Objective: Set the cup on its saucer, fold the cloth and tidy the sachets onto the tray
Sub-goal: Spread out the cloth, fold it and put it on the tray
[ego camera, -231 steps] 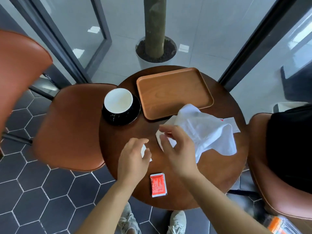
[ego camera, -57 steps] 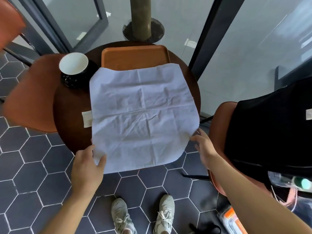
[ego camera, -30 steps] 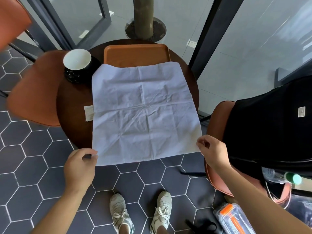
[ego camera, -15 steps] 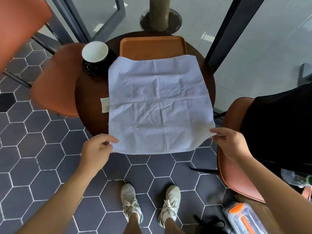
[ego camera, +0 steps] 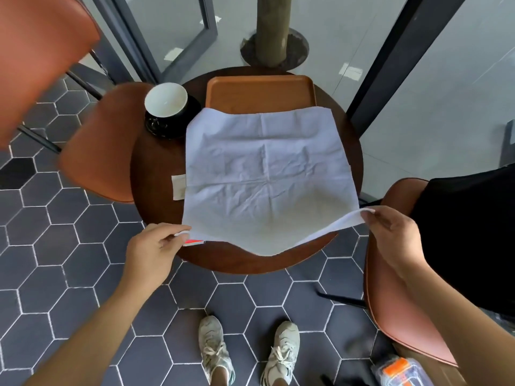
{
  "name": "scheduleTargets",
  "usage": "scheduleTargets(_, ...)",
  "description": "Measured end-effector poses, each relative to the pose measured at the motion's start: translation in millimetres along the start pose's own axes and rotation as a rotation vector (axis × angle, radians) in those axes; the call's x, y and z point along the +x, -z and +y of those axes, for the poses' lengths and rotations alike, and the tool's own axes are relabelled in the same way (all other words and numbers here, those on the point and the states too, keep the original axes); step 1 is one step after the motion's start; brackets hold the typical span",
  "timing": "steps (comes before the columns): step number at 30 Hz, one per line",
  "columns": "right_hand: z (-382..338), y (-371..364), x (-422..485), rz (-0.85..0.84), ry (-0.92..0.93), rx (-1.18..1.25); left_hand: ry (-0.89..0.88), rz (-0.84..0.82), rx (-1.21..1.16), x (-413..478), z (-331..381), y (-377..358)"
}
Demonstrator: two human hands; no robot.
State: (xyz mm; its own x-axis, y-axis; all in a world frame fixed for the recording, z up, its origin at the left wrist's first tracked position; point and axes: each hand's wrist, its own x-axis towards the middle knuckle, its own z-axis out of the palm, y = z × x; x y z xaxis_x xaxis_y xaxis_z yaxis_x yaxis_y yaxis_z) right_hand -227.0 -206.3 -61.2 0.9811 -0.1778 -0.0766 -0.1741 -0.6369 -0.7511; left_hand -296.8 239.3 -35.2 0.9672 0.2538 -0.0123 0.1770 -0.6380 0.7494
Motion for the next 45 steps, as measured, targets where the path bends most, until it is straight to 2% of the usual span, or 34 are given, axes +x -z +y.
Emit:
scheduleTargets(4,-19.8,4.9,26.9,0.032,0.001,0.007,0.190,0.105,-0.236,21.3,13.4,0.6)
scheduleTargets(6,-30.1,7.6,39.5,0.052,0.018,0.021,0.220,0.150,-0.290,35.1,18.7,2.6)
scheduleTargets(12,-59.8,1.8,86.8,0.051,0.054,0.025,0.197,0.236,-0.286,81.5,26.0,3.4)
scheduleTargets(17,-88.4,-24.6,137.2,0.093,-0.001,-0.038,0.177,0.242,-0.361,133.6,21.2,-1.7)
scheduleTargets(22,-102.3,-42.4,177.6,0.103,-0.055,-0.133,0.152,0.249,-0.333,190.6,24.3,-8.4)
scheduleTargets(24,-105.5,-46.0,192.9,0.096,-0.082,-0.169,0.152,0.252,-0.286,211.0,28.4,-11.7)
scheduleTargets(30,-106.0,-52.3,235.1,0.107,-0.148,-0.171,0.003,0.288,-0.006,254.2,46.2,-21.1)
scheduleTargets(37,-91.3,-70.0,284.6,0.021,-0.179,-0.172,-0.070,0.232,0.416,285.3,56.1,-38.0)
scheduleTargets(40,-80.7,-76.2,294.6,-0.033,-0.161,-0.266,-0.081,0.175,0.563,280.2,62.1,-43.7)
scheduleTargets(43,-74.6,-73.8,292.6,-0.009,-0.154,-0.248,-0.147,0.226,0.605,261.1,59.8,-45.5)
scheduleTargets(45,-73.6,-68.2,282.6,0.025,-0.121,-0.219,-0.079,0.255,0.518,245.8,53.7,-44.6)
